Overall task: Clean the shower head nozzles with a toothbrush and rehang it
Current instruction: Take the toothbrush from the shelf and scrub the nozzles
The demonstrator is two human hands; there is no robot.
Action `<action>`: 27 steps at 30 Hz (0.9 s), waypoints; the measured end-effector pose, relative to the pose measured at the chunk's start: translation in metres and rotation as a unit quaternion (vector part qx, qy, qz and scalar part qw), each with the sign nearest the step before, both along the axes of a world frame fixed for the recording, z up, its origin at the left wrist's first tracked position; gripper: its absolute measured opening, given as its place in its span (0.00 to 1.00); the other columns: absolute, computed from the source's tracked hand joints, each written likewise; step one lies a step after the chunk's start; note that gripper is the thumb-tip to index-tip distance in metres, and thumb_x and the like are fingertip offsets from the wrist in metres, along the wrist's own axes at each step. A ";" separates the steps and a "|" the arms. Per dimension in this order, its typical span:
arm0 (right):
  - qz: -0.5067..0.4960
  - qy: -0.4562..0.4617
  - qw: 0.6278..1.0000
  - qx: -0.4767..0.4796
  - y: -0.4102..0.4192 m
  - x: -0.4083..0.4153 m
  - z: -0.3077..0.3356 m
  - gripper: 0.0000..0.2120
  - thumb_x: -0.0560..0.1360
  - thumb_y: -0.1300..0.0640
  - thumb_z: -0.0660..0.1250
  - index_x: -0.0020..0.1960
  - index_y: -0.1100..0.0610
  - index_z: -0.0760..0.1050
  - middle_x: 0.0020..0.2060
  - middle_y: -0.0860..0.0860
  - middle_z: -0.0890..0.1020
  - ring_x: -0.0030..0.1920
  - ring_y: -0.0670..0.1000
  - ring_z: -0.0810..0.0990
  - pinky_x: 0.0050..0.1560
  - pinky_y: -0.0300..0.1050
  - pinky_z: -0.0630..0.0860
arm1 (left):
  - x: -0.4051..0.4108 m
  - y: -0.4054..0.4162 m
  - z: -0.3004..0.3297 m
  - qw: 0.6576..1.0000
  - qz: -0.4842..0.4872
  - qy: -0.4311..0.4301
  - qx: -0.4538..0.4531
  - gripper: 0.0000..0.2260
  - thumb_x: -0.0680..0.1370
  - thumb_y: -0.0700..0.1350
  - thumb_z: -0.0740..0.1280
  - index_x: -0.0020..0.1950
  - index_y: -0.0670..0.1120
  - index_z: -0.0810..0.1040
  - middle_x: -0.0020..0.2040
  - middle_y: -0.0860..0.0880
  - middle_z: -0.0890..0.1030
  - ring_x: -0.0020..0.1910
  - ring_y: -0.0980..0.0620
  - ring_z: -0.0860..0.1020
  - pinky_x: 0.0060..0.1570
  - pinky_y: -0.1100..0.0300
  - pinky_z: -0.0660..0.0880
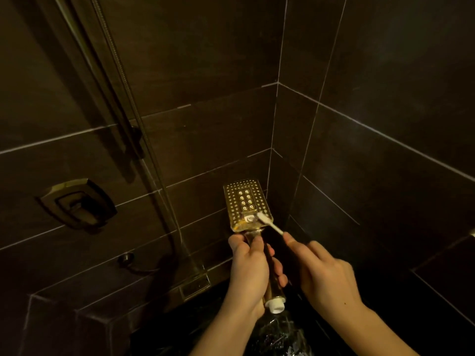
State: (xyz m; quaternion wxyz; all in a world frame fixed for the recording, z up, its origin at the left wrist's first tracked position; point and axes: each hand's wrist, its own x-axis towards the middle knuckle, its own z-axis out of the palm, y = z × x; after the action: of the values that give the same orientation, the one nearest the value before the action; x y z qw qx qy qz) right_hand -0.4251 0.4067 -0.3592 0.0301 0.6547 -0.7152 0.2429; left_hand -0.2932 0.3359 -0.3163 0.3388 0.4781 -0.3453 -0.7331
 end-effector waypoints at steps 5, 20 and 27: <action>0.026 -0.010 1.000 -0.003 0.002 0.004 0.000 0.36 0.66 0.63 0.73 0.71 0.48 0.68 0.40 0.46 0.75 0.26 0.46 0.74 0.19 0.42 0.71 | -0.002 0.002 -0.002 0.999 -0.023 -0.018 -0.018 0.02 0.85 0.45 0.55 0.55 0.53 0.64 0.43 0.42 0.75 0.24 0.52 0.73 0.23 0.58 0.71; 0.098 0.039 0.994 0.031 0.014 -0.036 0.011 0.25 0.76 0.54 0.56 0.72 0.47 0.68 0.40 0.45 0.74 0.24 0.46 0.71 0.19 0.42 0.69 | 0.019 0.004 -0.005 0.996 -0.081 -0.009 -0.037 0.03 0.85 0.45 0.57 0.57 0.52 0.65 0.45 0.42 0.73 0.23 0.52 0.70 0.22 0.60 0.68; 0.054 0.067 0.996 0.013 -0.014 -0.063 0.031 0.29 0.73 0.63 0.67 0.72 0.48 0.68 0.39 0.48 0.75 0.24 0.48 0.71 0.18 0.42 0.68 | 0.028 0.016 -0.004 0.989 -0.148 0.008 -0.019 0.05 0.85 0.45 0.59 0.59 0.52 0.65 0.41 0.43 0.74 0.22 0.51 0.69 0.20 0.61 0.67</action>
State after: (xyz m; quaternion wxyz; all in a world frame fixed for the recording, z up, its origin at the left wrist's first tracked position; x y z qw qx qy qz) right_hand -0.4883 0.3925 -0.3283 0.0562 0.7074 -0.6782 0.1907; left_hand -0.2648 0.3518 -0.3199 0.2384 0.4094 -0.4231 -0.7723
